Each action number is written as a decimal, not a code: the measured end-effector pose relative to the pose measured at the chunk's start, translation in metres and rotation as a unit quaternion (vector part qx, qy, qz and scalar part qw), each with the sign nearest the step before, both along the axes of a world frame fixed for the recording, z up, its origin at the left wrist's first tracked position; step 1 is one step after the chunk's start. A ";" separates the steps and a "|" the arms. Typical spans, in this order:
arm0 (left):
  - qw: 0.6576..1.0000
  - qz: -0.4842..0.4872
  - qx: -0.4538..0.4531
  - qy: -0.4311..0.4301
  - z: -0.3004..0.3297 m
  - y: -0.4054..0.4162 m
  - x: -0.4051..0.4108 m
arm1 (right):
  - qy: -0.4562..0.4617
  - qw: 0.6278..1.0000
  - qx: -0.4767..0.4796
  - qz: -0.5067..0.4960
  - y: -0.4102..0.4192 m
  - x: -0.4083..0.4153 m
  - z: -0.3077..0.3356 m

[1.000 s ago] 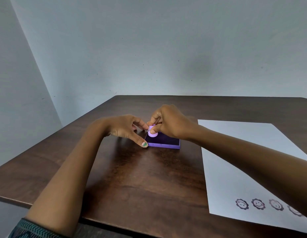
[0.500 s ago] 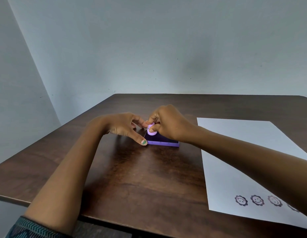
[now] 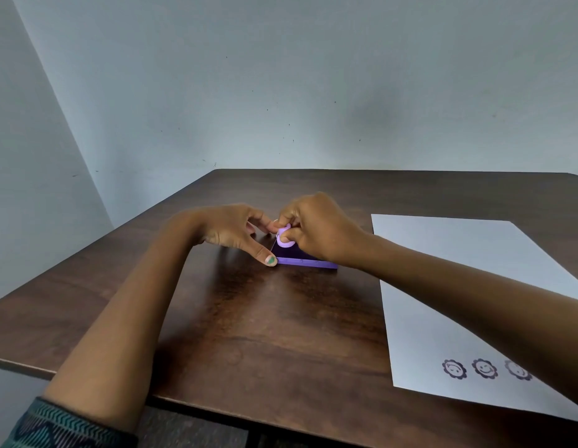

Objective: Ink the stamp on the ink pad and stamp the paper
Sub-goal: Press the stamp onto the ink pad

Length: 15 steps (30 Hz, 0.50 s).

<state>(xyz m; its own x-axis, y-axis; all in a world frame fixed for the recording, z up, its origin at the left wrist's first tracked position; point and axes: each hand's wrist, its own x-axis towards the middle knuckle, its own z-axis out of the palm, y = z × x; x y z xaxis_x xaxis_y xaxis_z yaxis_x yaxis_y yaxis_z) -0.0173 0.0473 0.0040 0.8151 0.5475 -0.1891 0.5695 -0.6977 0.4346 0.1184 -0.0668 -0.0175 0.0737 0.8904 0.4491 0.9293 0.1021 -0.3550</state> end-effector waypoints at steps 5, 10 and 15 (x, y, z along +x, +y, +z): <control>1.000 0.001 -0.006 -0.001 0.001 -0.003 0.000 | 0.072 0.997 0.005 -0.013 -0.001 0.001 0.004; 1.000 -0.002 -0.006 -0.001 0.002 -0.005 -0.001 | -0.044 0.999 -0.008 -0.003 -0.001 -0.002 -0.003; 1.000 0.004 -0.001 -0.002 0.001 -0.003 0.000 | 0.040 0.999 -0.019 0.004 -0.002 0.001 0.009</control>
